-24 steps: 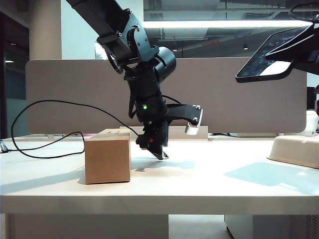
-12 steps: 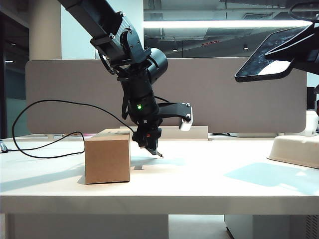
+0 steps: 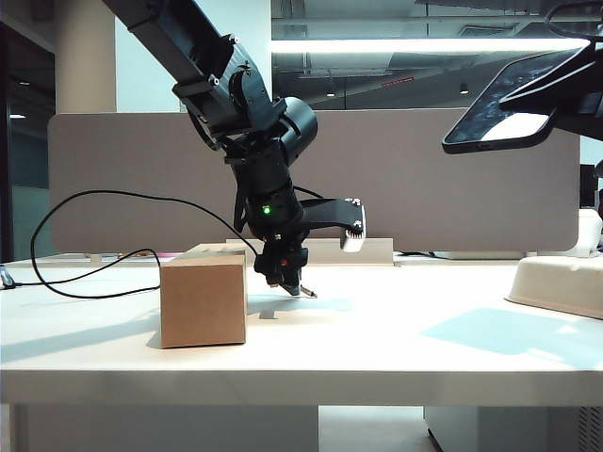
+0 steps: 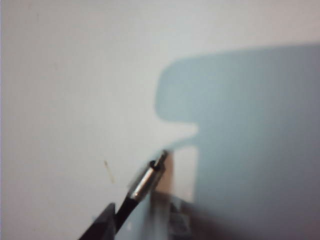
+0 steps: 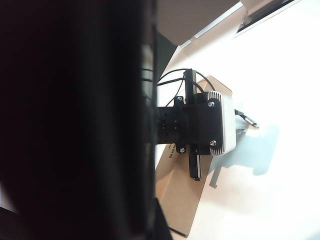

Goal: Pick up the charging cable and the phone, plug the charging cable into the charging port on the phone, and finally place them back on the table.

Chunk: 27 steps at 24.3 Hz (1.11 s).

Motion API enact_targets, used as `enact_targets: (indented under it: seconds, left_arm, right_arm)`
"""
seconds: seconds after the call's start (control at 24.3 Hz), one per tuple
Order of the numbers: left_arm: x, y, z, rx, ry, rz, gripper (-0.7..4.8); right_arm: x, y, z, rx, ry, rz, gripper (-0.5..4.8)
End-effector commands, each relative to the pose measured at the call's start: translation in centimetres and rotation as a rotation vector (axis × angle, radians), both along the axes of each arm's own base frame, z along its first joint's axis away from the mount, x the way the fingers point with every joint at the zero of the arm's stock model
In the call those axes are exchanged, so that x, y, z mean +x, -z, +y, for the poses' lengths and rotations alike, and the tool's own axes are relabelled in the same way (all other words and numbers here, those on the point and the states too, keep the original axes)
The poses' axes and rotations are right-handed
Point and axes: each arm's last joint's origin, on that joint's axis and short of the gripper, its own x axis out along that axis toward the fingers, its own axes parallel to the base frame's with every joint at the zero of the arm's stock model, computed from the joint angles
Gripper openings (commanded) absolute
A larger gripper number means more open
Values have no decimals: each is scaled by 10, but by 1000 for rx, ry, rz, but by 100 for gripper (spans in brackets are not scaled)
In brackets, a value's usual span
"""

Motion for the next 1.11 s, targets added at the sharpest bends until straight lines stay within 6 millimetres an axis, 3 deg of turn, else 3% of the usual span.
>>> enact_targets:
  seconds: [0.04, 0.66, 0.7, 0.78, 0.82, 1.03, 1.11]
  left_arm:
    - [0, -2, -2, -9, 3, -14, 190]
    - [3, 10, -4, -24, 13, 7, 174]
    - [3, 10, -4, -24, 13, 7, 166]
    - [3, 10, -4, -26, 12, 9, 47]
    - [3, 10, -4, -37, -4, 14, 25]
    - [3, 9, -4, -56, -28, 20, 24]
    - [3, 9, -4, -57, -28, 16, -6]
  right_arm:
    - [0, -6, 0, -4, -6, -45, -5]
    - [0, -6, 0, -4, -2, -45, -5]
    - [0, -6, 0, -4, -2, -46, -5]
    - [0, -6, 0, -4, -3, -45, -5]
    - [0, -6, 0, -4, -3, -46, -5]
    - [0, -6, 0, -4, -2, -46, -5]
    - [0, -6, 0, -4, -3, -46, -5]
